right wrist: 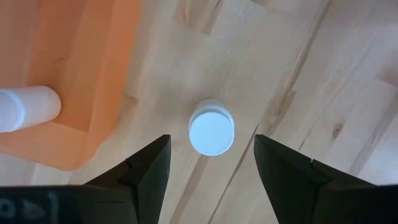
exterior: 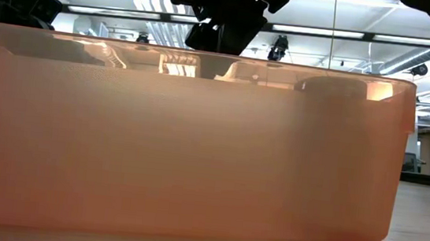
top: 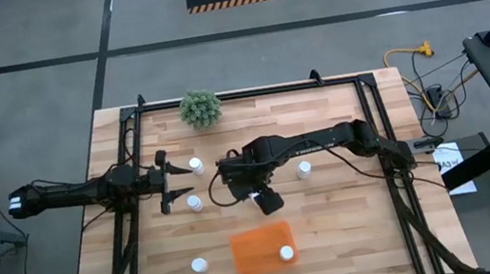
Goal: Pick and place pill bottles into a basket
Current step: Put the pill bottle into the bin
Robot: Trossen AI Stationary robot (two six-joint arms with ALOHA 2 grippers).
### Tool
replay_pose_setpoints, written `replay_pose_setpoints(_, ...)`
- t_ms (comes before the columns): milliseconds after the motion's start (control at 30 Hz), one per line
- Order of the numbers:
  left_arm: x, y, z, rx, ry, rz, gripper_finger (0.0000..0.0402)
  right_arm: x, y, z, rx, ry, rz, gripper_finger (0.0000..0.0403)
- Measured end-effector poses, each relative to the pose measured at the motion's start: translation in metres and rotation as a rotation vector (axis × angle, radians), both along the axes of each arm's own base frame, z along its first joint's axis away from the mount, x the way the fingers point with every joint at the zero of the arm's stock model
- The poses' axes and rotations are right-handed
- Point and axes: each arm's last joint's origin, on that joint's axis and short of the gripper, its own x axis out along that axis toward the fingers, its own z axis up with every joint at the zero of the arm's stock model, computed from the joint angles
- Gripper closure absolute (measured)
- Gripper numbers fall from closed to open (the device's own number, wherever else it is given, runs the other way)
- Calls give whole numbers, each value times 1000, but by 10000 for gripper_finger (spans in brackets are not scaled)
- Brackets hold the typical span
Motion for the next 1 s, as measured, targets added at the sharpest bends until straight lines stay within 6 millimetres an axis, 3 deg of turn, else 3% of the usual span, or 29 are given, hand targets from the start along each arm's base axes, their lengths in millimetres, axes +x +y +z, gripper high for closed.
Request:
replay_pose_setpoints(700, 0, 0, 0, 0, -1, 0, 177, 2, -3, -40, -3, 27, 3, 183)
replay_pose_setpoints(1000, 0, 0, 0, 0, -1, 0, 177, 4, -3, -44, -2, 11, 3, 183)
